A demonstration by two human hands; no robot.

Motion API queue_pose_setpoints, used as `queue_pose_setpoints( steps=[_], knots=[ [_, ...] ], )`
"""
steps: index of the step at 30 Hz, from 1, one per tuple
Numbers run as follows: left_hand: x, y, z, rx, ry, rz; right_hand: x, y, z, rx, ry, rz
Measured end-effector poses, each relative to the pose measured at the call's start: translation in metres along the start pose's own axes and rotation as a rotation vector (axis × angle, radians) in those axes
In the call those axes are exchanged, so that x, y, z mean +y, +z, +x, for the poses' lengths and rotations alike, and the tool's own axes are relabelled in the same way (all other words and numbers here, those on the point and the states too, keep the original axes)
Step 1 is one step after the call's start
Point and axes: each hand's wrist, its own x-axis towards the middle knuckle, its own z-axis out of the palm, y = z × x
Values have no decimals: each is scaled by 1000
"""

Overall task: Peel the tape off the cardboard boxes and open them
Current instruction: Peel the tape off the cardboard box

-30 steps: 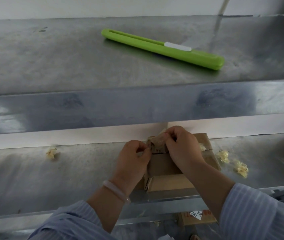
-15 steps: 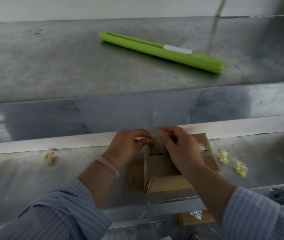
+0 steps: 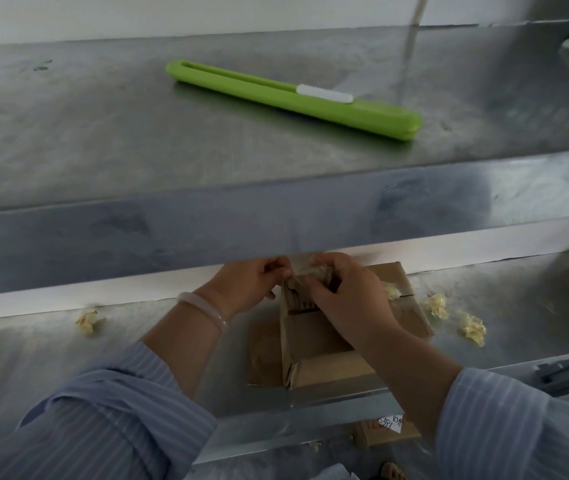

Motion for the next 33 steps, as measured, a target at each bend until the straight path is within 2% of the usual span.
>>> queue_pose_setpoints(
  steps=[5,8,10,12,15,20,25,30,33],
  knots=[
    [2,1,1,-9,25,76,-1,-4,-2,-11,-11,8],
    [2,2,-3,6,-66,-109,0,-7,-3,-7,-11,16],
    [1,-2,-8,-45,-138,-230,1,-9,-5,-18,-12,32],
    [-2,-7,-14,-95,-137,-253,2,-13,-8,-52,-21,59],
    [-4,-3,-23,-79,-128,-282,4,-18,-11,-89,-41,78],
    [-13,10,-33,-45,-161,-281,10,-23,-20,-133,-70,92],
    [-16,24,-44,-21,-110,-198,16,-25,-23,-157,-89,89],
    [-8,20,-50,-11,-118,-338,16,-26,-24,-146,-116,104],
    [-1,11,-46,-16,-90,-227,17,-25,-24,-137,-130,116]
  ],
)
